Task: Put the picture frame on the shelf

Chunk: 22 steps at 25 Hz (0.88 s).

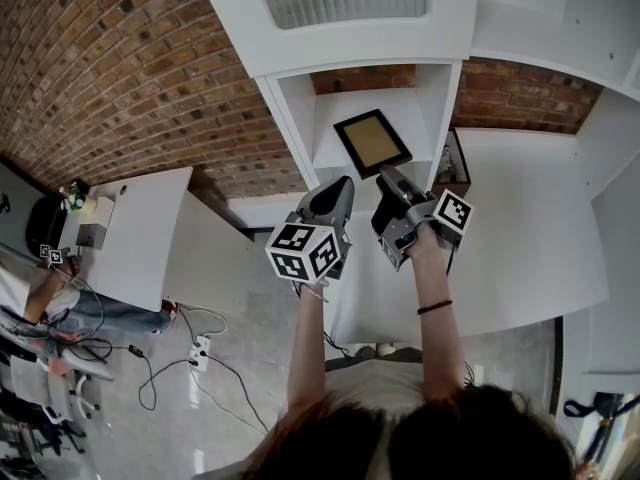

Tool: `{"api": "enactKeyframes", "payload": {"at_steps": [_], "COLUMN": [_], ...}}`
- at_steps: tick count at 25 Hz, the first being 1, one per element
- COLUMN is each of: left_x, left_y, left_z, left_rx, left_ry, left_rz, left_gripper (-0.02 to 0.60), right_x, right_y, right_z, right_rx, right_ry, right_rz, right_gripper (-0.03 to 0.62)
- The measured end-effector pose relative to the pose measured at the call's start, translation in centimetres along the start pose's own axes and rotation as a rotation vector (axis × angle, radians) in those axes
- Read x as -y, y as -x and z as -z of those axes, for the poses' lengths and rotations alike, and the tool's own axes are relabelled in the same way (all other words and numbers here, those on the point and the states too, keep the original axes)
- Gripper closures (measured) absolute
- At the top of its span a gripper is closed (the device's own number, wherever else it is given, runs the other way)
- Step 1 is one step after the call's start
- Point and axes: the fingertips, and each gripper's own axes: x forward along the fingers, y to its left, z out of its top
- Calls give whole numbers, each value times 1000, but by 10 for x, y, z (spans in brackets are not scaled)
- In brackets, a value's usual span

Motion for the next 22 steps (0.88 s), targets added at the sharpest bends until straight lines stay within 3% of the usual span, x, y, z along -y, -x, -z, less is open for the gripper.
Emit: {"api": "enactKeyframes", "payload": {"at_steps": [11,22], "left_x": [18,31], "left_y": [7,12], "left_z": [9,14], "left_rx": [-12,-18], "left_ry": [14,14], "left_rz": [5,9], "left_gripper": [571,571], "right_x": [3,0], "right_y": [24,40], "right_z": [3,4], "right_rx": [-11,-13], "right_ry": [-13,-20], "right_rz": [7,-19], "right_gripper": [467,526]}}
